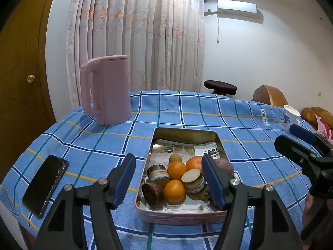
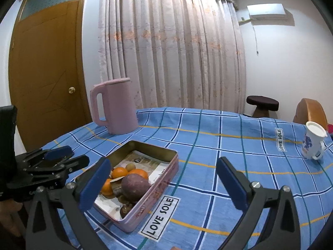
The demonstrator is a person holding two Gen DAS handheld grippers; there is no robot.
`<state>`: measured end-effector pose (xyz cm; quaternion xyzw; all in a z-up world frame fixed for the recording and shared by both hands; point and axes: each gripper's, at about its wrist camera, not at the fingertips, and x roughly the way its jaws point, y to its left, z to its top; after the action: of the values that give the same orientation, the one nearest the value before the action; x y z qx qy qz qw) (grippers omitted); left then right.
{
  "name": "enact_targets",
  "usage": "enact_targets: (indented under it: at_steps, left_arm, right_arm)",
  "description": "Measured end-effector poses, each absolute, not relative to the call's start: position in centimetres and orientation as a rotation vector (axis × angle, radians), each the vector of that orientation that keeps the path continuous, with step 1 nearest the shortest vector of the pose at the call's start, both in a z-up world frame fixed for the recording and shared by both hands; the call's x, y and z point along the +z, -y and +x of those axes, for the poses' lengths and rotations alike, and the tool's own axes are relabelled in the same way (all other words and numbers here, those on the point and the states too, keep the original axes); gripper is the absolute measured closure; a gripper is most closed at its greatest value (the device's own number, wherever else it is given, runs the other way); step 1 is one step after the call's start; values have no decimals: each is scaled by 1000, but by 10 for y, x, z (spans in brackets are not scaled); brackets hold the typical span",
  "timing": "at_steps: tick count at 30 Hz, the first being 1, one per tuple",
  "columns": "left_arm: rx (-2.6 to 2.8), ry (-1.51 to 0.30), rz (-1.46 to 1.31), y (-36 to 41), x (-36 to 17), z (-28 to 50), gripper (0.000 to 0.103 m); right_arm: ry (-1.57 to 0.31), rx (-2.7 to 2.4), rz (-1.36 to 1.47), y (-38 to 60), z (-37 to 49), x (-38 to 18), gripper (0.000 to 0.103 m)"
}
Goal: Organize fruits
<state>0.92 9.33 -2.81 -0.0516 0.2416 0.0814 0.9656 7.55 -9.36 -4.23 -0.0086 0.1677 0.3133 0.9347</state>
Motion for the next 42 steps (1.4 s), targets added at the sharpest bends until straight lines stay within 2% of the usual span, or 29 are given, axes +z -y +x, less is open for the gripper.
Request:
enact_targets:
  at_steps: [42]
  left_arm:
    - [190,-500,-111,-85,-27,13,35]
  right_arm:
    - [-330,658,-52,94,63,-48,0]
